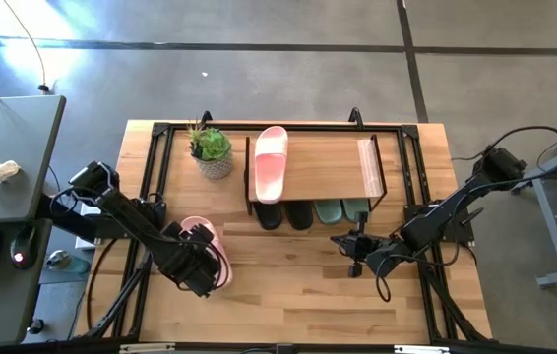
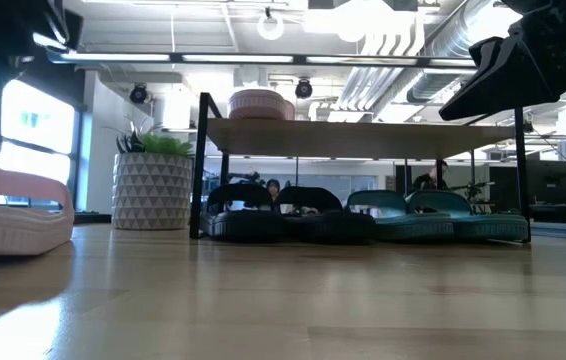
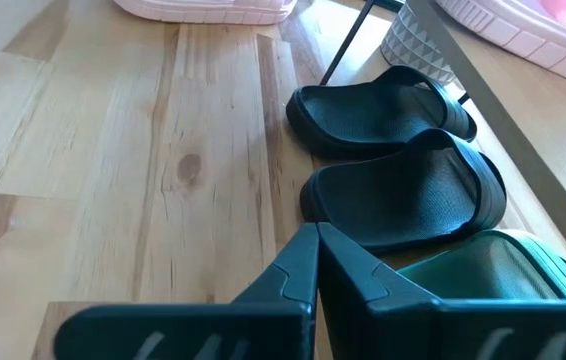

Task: Pick and place slides into the shelf
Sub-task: Put the pink slipper on the shelf

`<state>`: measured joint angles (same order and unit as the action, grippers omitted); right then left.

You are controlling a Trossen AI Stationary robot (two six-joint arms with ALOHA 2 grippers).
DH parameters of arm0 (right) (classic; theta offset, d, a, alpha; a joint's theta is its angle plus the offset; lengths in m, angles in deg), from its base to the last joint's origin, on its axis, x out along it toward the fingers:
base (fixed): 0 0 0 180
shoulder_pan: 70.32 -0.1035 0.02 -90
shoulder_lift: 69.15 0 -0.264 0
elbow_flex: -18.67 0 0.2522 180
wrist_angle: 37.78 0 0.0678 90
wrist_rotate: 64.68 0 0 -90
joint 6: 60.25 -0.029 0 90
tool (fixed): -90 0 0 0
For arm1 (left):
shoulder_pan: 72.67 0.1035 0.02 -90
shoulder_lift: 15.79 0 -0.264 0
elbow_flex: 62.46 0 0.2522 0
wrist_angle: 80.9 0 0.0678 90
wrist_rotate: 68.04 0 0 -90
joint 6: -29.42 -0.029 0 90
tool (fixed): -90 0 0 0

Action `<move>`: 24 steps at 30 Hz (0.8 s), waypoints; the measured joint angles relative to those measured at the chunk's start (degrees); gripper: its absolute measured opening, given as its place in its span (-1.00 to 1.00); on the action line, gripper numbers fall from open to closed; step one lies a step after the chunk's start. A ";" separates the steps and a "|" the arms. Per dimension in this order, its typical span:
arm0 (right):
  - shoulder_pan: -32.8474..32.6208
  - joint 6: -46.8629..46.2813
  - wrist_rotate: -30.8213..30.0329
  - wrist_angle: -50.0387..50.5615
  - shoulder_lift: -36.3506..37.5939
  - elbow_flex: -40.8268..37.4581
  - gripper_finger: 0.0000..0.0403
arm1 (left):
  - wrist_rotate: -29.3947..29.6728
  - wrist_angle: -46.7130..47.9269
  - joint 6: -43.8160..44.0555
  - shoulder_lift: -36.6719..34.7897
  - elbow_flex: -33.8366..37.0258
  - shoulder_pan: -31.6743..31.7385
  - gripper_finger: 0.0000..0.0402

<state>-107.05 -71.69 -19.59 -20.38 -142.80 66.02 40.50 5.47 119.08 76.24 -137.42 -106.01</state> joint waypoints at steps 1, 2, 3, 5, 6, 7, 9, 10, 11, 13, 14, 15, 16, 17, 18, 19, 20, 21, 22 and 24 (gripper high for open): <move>0.00 0.00 0.00 0.00 0.00 0.00 -1.00 | -0.05 0.03 0.50 0.00 0.45 0.00 -0.12; 0.00 0.00 0.00 0.00 0.00 0.00 -1.00 | -0.16 -0.03 0.78 0.00 0.79 0.00 -0.12; 0.00 0.00 0.00 0.00 0.00 0.00 -1.00 | -0.17 0.00 0.82 0.00 1.01 0.00 -0.12; 0.00 0.00 0.00 0.00 0.00 0.00 -1.00 | -0.14 -0.10 0.77 0.00 1.07 0.00 -0.12; 0.00 -0.02 0.00 -0.02 0.00 0.00 -1.00 | -0.12 -0.42 0.74 0.00 1.06 0.00 -0.12; 0.00 -0.02 0.02 0.00 0.00 0.00 -1.00 | -0.11 -0.66 0.48 0.00 1.06 0.00 -0.12; 0.00 -0.02 0.02 -0.02 -0.01 0.00 -1.00 | -0.14 -1.01 -0.79 0.00 1.06 0.00 -0.12; 0.00 -0.02 0.02 -0.02 0.00 0.00 -1.00 | -0.15 -0.99 -1.23 0.00 1.06 0.00 -0.12; 0.00 -0.02 0.02 -0.02 -0.01 0.00 -1.00 | -0.12 -0.88 -1.76 0.04 1.06 0.00 -0.12; 0.00 -0.02 0.02 -0.02 0.00 0.00 -1.00 | 0.06 -0.51 -2.82 0.97 1.04 0.16 -0.12; 0.02 -0.02 0.02 -0.02 0.00 0.00 -1.00 | 0.06 -0.16 -3.43 1.51 1.06 0.45 -0.12; 0.00 -0.02 0.02 -0.02 0.00 0.00 -1.00 | -0.01 0.13 -4.32 2.19 1.05 0.68 -0.12; 0.00 -0.04 0.04 -0.02 -0.02 0.00 -1.00 | -0.34 0.08 -5.44 2.98 1.06 1.05 -0.12; 0.00 -0.03 0.04 -0.03 -0.02 0.00 -1.00 | -0.73 0.03 -6.56 3.85 1.06 1.42 -0.12; 0.00 -0.02 0.04 -0.16 0.00 0.00 -1.00 | -0.85 0.02 -7.56 4.73 1.06 1.85 -0.12; 0.00 -0.02 0.04 -0.25 0.00 0.00 -1.00 | -0.83 0.05 -8.47 5.57 1.06 2.37 -0.12; 0.00 -0.03 0.04 -0.17 0.00 0.00 -1.00 | -0.85 0.32 -8.96 6.39 1.06 2.84 -0.12; 0.00 -0.03 0.04 -0.16 -0.01 0.00 -1.00 | -0.85 0.91 -8.99 7.16 1.06 3.30 -0.12; 0.00 -0.03 0.04 -0.24 0.00 0.00 -1.00 | -0.86 1.63 -9.04 7.81 1.06 3.75 -0.12; 0.00 -0.09 0.05 -0.20 -0.02 0.00 -1.00 | -0.85 3.36 -8.84 8.95 1.05 4.37 -0.12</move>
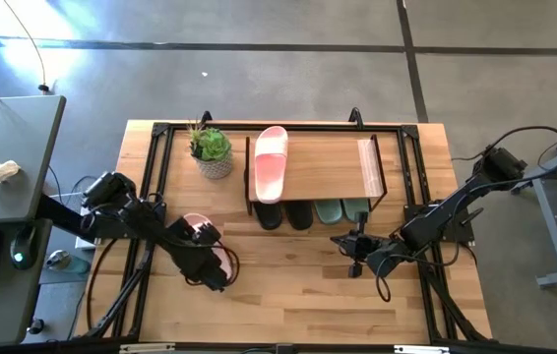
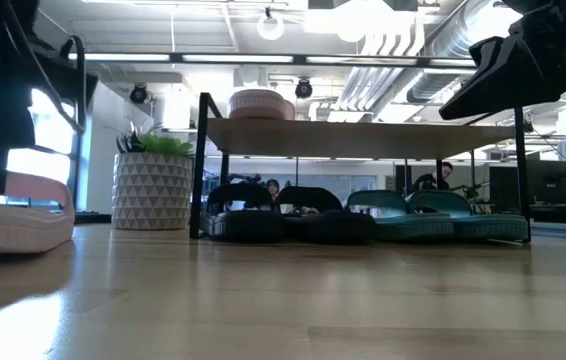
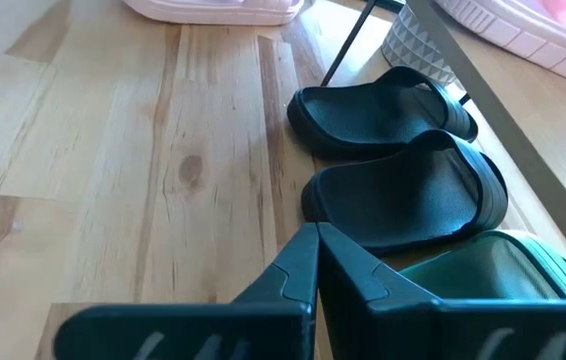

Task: Pick and place slides into the shelf
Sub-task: Put the pink slipper on the shelf

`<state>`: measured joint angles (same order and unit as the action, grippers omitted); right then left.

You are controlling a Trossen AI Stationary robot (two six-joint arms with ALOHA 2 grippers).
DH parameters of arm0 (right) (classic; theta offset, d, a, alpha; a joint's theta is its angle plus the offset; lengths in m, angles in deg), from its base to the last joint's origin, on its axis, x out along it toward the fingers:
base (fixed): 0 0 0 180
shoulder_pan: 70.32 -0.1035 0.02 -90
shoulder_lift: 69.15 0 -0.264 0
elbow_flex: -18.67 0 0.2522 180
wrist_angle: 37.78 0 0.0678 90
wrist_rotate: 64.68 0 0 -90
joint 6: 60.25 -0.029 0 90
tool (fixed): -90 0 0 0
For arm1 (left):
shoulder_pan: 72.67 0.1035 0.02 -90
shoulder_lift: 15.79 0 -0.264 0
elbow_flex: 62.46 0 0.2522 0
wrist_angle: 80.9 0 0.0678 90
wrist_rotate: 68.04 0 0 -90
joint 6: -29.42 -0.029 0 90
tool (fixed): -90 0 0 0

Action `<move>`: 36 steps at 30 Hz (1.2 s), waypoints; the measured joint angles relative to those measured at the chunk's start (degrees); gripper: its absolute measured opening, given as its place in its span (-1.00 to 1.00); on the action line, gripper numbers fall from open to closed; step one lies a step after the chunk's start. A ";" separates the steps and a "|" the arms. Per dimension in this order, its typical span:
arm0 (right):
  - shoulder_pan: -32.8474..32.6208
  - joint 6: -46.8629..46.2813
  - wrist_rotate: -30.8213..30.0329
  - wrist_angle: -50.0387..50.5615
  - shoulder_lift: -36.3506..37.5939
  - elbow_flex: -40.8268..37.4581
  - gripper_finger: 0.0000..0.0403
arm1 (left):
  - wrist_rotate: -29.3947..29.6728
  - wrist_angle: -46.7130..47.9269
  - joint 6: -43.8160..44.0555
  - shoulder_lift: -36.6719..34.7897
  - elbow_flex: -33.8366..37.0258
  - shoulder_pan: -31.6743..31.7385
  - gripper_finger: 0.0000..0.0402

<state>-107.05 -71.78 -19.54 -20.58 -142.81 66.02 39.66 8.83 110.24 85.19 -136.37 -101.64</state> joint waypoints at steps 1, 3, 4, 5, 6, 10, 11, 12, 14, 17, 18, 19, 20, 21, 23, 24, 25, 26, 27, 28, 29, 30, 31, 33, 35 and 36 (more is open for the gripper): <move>0.00 -0.02 0.00 -0.05 0.02 0.00 -1.00 | 0.02 0.66 0.40 0.52 0.01 0.30 -0.12; 0.00 0.00 0.02 -0.02 0.02 0.00 -1.00 | 0.01 1.70 1.20 1.13 -0.02 0.63 -0.12; 0.00 0.01 0.00 -0.05 0.01 0.00 -1.00 | 0.12 2.07 1.74 1.49 -0.04 0.61 -0.12; 0.00 0.00 0.00 -0.07 0.01 0.00 -1.00 | 0.29 2.22 2.23 1.73 0.01 0.61 -0.12; 0.00 0.02 0.00 -0.04 0.02 0.00 -1.00 | 0.52 2.36 2.59 1.91 0.01 0.57 -0.12; 0.00 -0.03 0.00 0.10 0.02 0.00 -1.00 | 0.75 1.85 3.43 2.27 -0.02 0.46 -0.12; 0.00 -0.01 0.00 0.14 -0.01 0.00 -1.00 | 0.73 1.60 3.44 2.24 -0.02 0.48 -0.12; 0.00 0.00 0.00 0.13 0.02 0.00 -1.00 | 0.78 1.58 3.44 2.24 -0.02 0.48 -0.12; 0.00 0.00 0.00 0.06 0.02 0.00 -1.00 | 1.37 1.83 3.36 2.24 -0.02 0.48 -0.12; 0.00 0.00 0.00 0.15 0.02 0.00 -1.00 | 2.51 2.48 3.26 2.24 -0.02 0.50 -0.12; 0.00 0.00 0.00 0.17 0.01 0.00 -1.00 | 2.86 2.55 3.25 2.24 -0.02 0.46 -0.13; 0.00 0.00 0.00 0.17 0.01 0.00 -1.00 | 3.05 2.60 3.23 2.24 -0.02 0.47 -0.15; 0.00 0.00 -0.02 0.15 0.02 0.00 -1.00 | 3.16 2.84 3.23 2.24 -0.02 0.48 -0.18; 0.00 0.00 0.00 0.17 0.00 0.00 -1.00 | 3.29 3.30 3.23 2.24 -0.02 0.48 -0.22; 0.00 0.00 0.00 0.15 0.02 0.00 -1.00 | 3.30 3.89 3.24 2.24 -0.02 0.48 -0.35; 0.00 0.00 0.00 0.17 0.02 0.00 -1.00 | 3.32 3.87 3.25 2.24 -0.02 0.48 -0.42; 0.00 0.00 0.00 0.20 0.00 0.00 -1.00 | 3.32 3.89 3.24 2.24 -0.02 0.48 -0.49; 0.00 0.02 0.00 0.17 0.02 0.00 -1.00 | 3.32 3.95 3.23 2.24 -0.02 0.50 -0.57; 0.00 0.00 0.00 0.18 0.02 0.00 -1.00 | 3.34 4.08 3.25 2.24 -0.02 0.50 -0.65; 0.00 0.02 0.00 0.20 0.02 0.00 -1.00 | 3.34 4.17 3.23 2.24 -0.02 0.50 -0.73; 0.00 0.00 0.00 0.18 0.01 0.00 -1.00 | 3.34 4.19 3.23 2.24 -0.02 0.50 -0.81; 0.00 0.01 0.00 0.18 0.02 0.00 -1.00 | 3.38 4.21 3.23 2.24 -0.02 0.50 -0.89; 0.00 0.01 0.00 0.20 0.02 0.00 -1.00 | 3.46 4.23 3.23 2.24 -0.02 0.50 -0.94; 0.00 0.02 0.00 0.18 0.01 0.00 -1.00 | 3.87 4.23 3.23 2.22 -0.02 0.47 -0.95; 0.00 0.02 0.00 0.20 0.02 0.00 -1.00 | 4.34 4.22 3.23 2.22 -0.02 0.48 -0.92; 0.00 0.03 0.00 0.20 0.02 0.00 -1.00 | 4.37 4.26 3.22 2.22 -0.03 0.46 -0.93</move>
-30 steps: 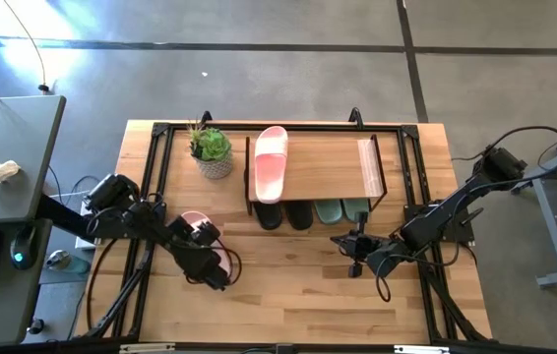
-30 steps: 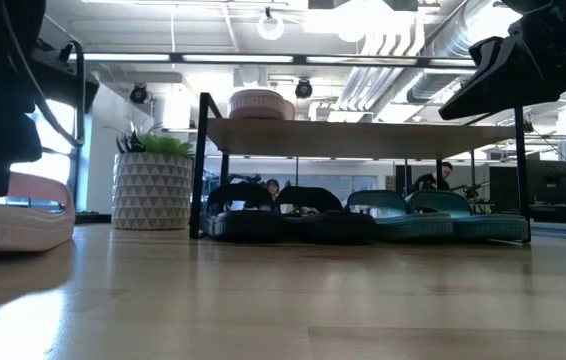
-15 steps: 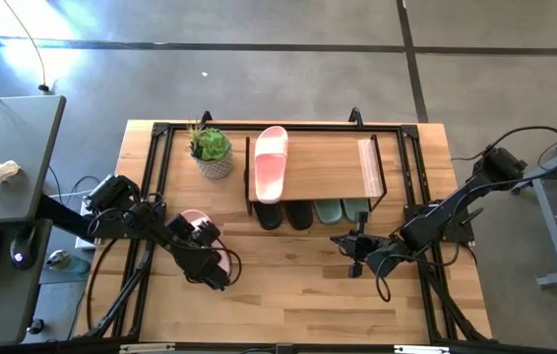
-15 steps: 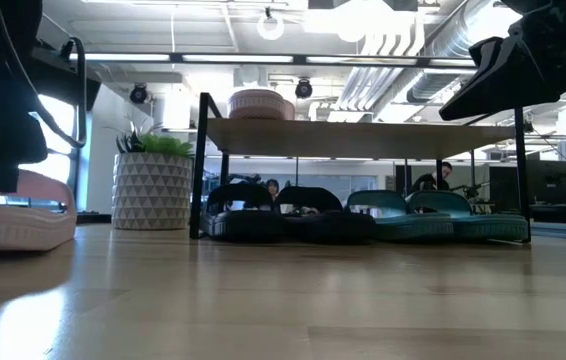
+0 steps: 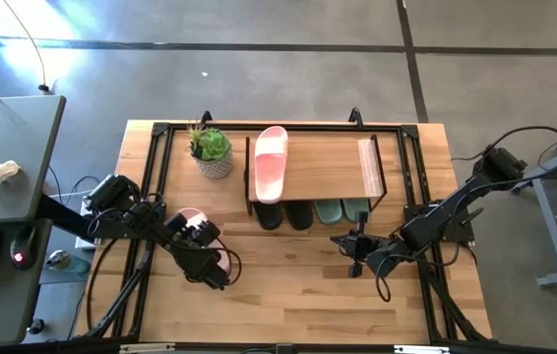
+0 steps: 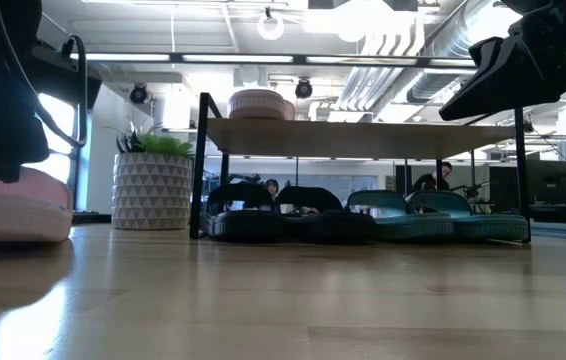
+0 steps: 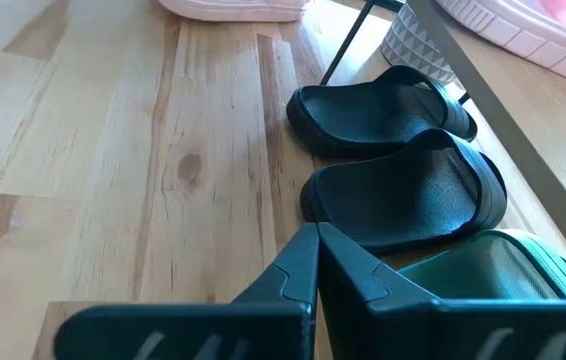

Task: Pick and place slides into the shelf
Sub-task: Put the pink slipper on the shelf

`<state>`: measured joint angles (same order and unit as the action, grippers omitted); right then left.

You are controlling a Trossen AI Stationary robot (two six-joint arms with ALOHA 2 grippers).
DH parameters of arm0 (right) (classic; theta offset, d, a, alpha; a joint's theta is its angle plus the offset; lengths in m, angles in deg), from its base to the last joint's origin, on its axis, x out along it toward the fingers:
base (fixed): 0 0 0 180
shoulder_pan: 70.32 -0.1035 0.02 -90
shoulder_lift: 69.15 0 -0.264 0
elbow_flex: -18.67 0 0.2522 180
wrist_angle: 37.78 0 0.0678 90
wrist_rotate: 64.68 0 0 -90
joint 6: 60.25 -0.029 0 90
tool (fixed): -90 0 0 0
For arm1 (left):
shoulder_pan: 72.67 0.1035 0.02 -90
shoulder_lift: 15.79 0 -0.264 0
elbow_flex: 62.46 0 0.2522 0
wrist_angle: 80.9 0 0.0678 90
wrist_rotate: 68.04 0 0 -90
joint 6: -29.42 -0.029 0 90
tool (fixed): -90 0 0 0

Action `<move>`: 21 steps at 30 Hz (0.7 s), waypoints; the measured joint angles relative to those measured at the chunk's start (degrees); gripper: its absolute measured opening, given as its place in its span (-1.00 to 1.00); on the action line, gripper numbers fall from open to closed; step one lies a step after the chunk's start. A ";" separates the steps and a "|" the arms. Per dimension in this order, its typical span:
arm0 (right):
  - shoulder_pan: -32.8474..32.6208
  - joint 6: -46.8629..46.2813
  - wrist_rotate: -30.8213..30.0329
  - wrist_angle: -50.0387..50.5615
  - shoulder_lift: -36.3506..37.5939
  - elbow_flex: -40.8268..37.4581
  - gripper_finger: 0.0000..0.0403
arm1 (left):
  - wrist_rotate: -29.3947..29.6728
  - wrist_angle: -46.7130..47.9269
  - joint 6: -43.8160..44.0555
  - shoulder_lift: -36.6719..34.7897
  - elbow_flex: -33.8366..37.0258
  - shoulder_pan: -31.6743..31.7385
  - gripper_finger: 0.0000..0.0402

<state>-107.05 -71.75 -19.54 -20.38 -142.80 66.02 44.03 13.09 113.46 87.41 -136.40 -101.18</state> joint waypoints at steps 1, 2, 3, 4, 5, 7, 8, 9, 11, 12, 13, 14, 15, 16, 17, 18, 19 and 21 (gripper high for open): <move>0.00 0.02 0.00 0.00 -0.01 0.00 -1.00 | 0.00 0.32 -0.02 0.00 -0.19 -0.01 -0.95; 0.00 0.01 0.00 0.00 0.00 0.00 -1.00 | -0.02 0.95 -0.02 0.00 -0.59 -0.01 -0.97; 0.00 0.02 0.00 0.00 0.00 0.00 -1.00 | -0.04 1.91 -0.04 0.00 -1.27 -0.01 -0.97; 0.00 0.02 0.00 0.01 0.00 0.00 -1.00 | -0.23 3.14 -0.36 0.00 -2.14 -0.01 -0.96; 0.00 0.02 0.00 0.02 0.00 0.00 -1.00 | -0.40 4.38 -1.02 0.00 -3.26 -0.01 -0.96; 0.00 0.02 0.00 0.02 0.00 0.00 -1.00 | -0.42 6.52 -2.77 0.00 -6.19 -0.01 -0.97; 0.00 0.02 0.00 0.02 0.00 0.00 -1.00 | -0.43 7.55 -3.87 0.00 -7.99 -0.01 -0.98; 0.00 0.02 0.00 0.02 0.00 0.00 -1.00 | -0.36 8.50 -5.08 0.00 -10.00 -0.01 -0.98; 0.00 0.04 0.00 0.02 0.00 0.00 -1.00 | 0.35 9.84 -8.16 0.00 -14.34 -0.39 -0.98; 0.00 0.08 0.00 0.03 0.00 0.00 -1.00 | 1.23 9.99 -10.01 0.00 -16.75 -0.74 -0.98; 0.00 0.20 0.00 0.05 0.00 0.00 -1.00 | 2.40 9.83 -12.43 0.00 -19.21 -1.12 -0.98; 0.00 0.21 0.00 0.12 0.00 0.00 -1.00 | 3.44 9.79 -14.66 0.00 -21.92 -1.65 -0.98; 0.00 0.24 -0.02 0.23 0.00 0.00 -1.00 | 4.32 9.79 -17.22 0.00 -24.65 -2.20 -0.98; 0.00 0.21 -0.02 0.39 0.00 0.00 -1.00 | 5.03 9.81 -20.23 0.00 -27.45 -2.79 -0.98; 0.02 0.23 0.00 0.48 0.00 0.00 -1.00 | 5.71 9.79 -23.37 0.00 -30.33 -3.51 -0.99; 0.00 0.24 0.00 0.48 0.00 0.00 -1.00 | 6.36 9.79 -26.29 0.00 -33.19 -4.24 -0.99; 0.00 0.24 -0.01 0.46 0.00 0.00 -1.00 | 7.09 9.81 -29.13 0.00 -36.14 -4.98 -0.99; 0.00 0.24 0.00 0.49 -0.01 0.00 -1.00 | 9.36 9.79 -34.65 0.00 -41.85 -6.67 -0.99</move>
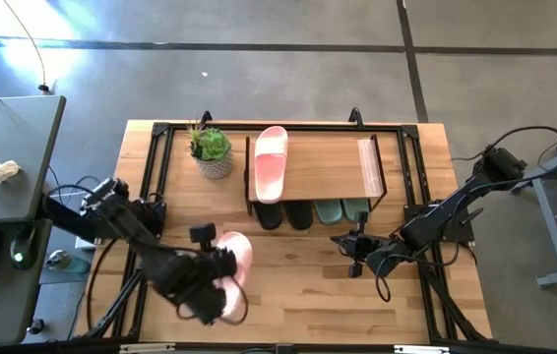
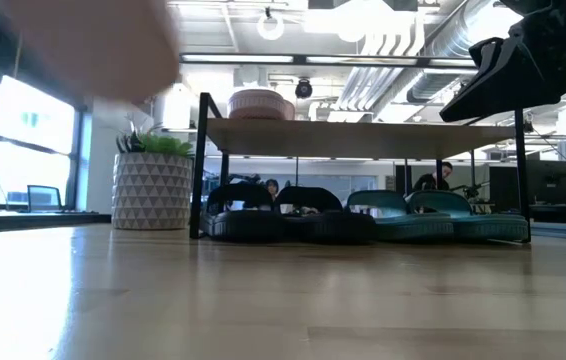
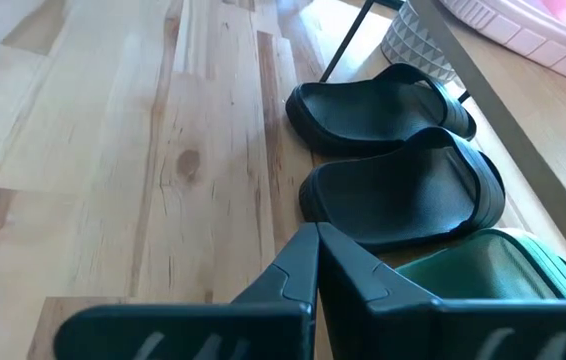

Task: Pick and place slides into the shelf
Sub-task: Put the pink slipper on the shelf

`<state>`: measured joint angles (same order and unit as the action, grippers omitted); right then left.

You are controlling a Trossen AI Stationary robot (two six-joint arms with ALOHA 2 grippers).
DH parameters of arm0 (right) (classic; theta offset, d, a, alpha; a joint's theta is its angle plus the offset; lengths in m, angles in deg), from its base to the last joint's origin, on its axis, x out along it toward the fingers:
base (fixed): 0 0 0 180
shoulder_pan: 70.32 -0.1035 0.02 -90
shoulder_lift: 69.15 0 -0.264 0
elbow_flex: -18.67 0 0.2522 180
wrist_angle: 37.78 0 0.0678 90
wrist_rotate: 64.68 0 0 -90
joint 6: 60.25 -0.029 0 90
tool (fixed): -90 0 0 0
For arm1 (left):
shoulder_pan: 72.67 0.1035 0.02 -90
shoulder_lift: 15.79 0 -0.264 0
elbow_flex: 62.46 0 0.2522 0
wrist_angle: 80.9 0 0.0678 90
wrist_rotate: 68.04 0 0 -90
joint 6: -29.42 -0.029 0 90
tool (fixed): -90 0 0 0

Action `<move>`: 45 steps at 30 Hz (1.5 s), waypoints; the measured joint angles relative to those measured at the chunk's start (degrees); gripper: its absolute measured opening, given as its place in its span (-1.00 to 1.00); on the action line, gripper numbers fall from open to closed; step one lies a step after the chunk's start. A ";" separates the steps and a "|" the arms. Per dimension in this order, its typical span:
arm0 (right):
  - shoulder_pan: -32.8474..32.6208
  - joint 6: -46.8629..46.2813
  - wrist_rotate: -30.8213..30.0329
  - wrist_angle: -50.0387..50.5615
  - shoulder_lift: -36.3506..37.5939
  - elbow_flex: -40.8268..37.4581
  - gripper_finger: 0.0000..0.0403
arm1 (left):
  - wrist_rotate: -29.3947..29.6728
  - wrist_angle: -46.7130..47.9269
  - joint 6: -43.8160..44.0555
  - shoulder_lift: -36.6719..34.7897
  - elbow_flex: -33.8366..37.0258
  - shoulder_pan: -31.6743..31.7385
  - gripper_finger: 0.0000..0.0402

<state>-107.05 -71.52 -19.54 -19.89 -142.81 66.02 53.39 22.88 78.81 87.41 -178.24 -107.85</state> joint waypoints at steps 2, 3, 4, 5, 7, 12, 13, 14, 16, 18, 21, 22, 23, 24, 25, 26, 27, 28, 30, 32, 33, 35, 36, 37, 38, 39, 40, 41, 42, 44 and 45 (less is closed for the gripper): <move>0.00 0.00 0.00 0.00 0.01 0.00 -1.00 | 3.63 0.06 -5.34 0.00 -5.47 -1.67 -0.99; 0.00 0.00 -0.02 -0.01 0.01 0.00 -1.00 | 5.87 0.00 -7.79 -0.02 -8.16 -2.55 -0.99; 0.00 0.00 -0.02 -0.01 0.01 0.00 -1.00 | 8.48 0.02 -9.96 -0.02 -10.61 -3.34 -0.99; 0.00 0.00 0.00 -0.01 0.01 0.00 -1.00 | 11.26 0.00 -12.09 -0.02 -12.99 -4.06 -0.99; 0.00 0.00 0.00 -0.01 -0.01 0.00 -1.00 | 17.26 -0.02 -15.71 -0.02 -17.26 -5.02 -0.99; 0.00 0.00 -0.02 -0.01 0.01 0.00 -1.00 | 35.29 -0.33 -23.94 -0.11 -24.05 -5.11 -0.99; 0.00 0.00 -0.02 -0.01 0.01 0.00 -1.00 | 38.97 -0.50 -25.32 -0.11 -24.93 -4.46 -0.99; 0.00 0.00 -0.06 -0.01 0.01 0.00 -1.00 | 42.15 -1.00 -26.75 -0.11 -25.47 -3.83 -1.00; 0.00 0.00 -0.72 -0.03 0.01 0.00 -1.00 | 46.92 -3.02 -29.73 -0.13 -26.31 -1.60 -1.00; 0.00 0.29 -1.71 -0.04 0.00 0.00 -1.00 | 49.22 -5.84 -33.85 -0.12 -26.89 1.38 -1.00; 0.00 0.38 -2.65 -0.06 0.01 0.00 -1.00 | 50.50 -12.04 -41.43 -0.11 -27.03 7.02 -1.00; 0.00 0.42 -2.81 -0.08 0.00 0.00 -1.00 | 50.37 -14.42 -44.21 -0.11 -27.03 9.09 -1.00; 0.00 0.39 -3.00 -0.08 0.01 0.00 -1.00 | 49.79 -17.04 -47.16 -0.11 -27.03 11.16 -1.00; 0.00 0.37 -3.14 -0.08 0.01 0.00 -1.00 | 48.70 -19.62 -50.10 -0.11 -27.03 13.30 -1.00; 0.00 0.36 -3.26 -0.16 0.00 0.00 -1.00 | 46.78 -22.58 -53.13 -0.11 -27.03 15.60 -1.00; 0.00 0.35 -3.26 -0.18 -0.01 0.00 -1.00 | 43.75 -25.58 -56.10 -0.11 -27.03 17.78 -1.00; 0.00 0.35 -3.28 -0.18 -0.01 0.00 -1.00 | 39.83 -28.38 -59.13 -0.11 -27.03 19.95 -1.00; 0.00 0.27 -3.30 -0.27 0.01 0.00 -1.00 | 34.99 -31.13 -61.93 -0.10 -27.03 22.14 -1.00; -0.01 -0.52 -3.30 -0.22 0.01 0.00 -1.00 | 25.46 -35.94 -65.97 -0.02 -27.03 26.08 -1.00; -0.03 -1.12 -2.96 -0.10 0.01 0.00 -1.00 | 18.89 -40.06 -67.80 0.00 -27.03 29.47 -1.00; -0.04 -1.68 -2.58 0.06 0.01 0.00 -1.00 | 17.12 -41.55 -68.29 0.09 -27.03 30.95 -1.00; -0.04 -2.62 -1.40 0.65 0.01 0.00 -1.00 | 15.35 -44.25 -69.71 0.88 -27.14 33.59 -1.00; -0.06 -3.22 -0.96 1.20 -0.01 0.00 -1.00 | 14.45 -44.40 -70.52 1.17 -27.09 34.86 -1.00; -0.06 -3.82 -0.44 1.71 0.01 0.00 -1.00 | 13.91 -44.43 -71.02 1.62 -27.01 36.09 -1.00; -0.07 -4.60 0.01 2.39 0.01 0.00 -1.00 | 13.54 -45.34 -71.43 2.52 -27.04 37.17 -1.00; -0.07 -5.45 0.21 3.34 0.02 0.02 -1.00 | 12.86 -46.56 -71.56 3.34 -27.08 38.19 -1.00; -0.12 -6.33 0.39 4.34 0.06 0.02 -1.00 | 11.93 -46.38 -71.57 3.94 -27.06 39.08 -1.00; -0.20 -7.20 0.39 5.18 0.12 0.02 -1.00 | 11.62 -46.12 -71.48 4.78 -27.03 39.96 -1.00; -0.39 -8.25 0.30 6.09 0.14 0.03 -1.00 | 11.66 -46.79 -71.50 5.79 -27.03 40.61 -1.00; -1.20 -9.92 -0.53 8.29 0.23 0.02 -1.00 | 11.89 -47.24 -71.65 7.97 -27.03 41.37 -1.00; -1.60 -11.03 -1.02 8.94 0.27 0.04 -1.00 | 12.50 -47.27 -71.71 9.31 -27.03 41.77 -1.00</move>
<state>-108.65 -82.55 -20.56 -10.95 -142.54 66.06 65.89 -24.39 7.10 96.72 -205.28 -66.08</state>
